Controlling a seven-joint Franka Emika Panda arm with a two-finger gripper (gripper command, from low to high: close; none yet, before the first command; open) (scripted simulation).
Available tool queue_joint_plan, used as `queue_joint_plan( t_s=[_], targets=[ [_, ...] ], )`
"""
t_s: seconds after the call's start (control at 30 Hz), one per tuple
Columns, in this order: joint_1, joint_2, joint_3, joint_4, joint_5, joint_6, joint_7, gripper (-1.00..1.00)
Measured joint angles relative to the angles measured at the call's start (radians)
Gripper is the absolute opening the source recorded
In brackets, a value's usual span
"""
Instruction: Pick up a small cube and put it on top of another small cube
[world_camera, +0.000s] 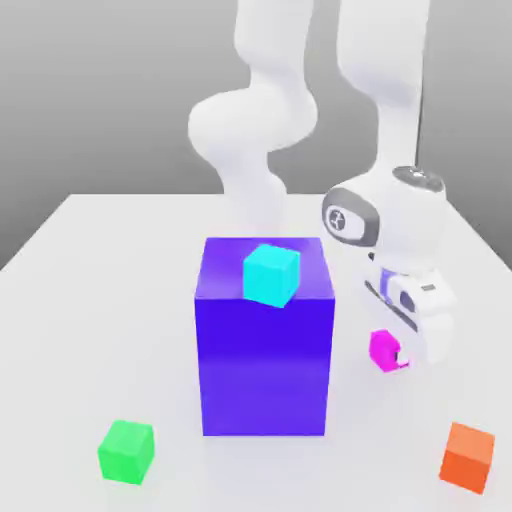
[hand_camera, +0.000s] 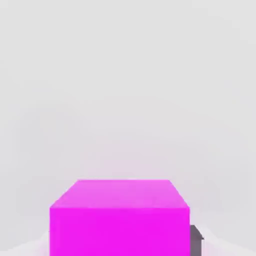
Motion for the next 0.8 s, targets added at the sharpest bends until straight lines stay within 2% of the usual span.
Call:
queue_joint_plan(
  t_s=[0.33, 0.43, 0.8],
  targets=[
    [-0.017, -0.304, 0.032, -0.049, 0.038, -0.249, -0.027, -1.00],
    [-0.004, -0.312, 0.001, 0.014, 0.080, -0.279, -0.107, -1.00],
    [-0.135, -0.219, -0.089, 0.281, 0.223, -0.365, -0.549, -1.00]
  ],
)
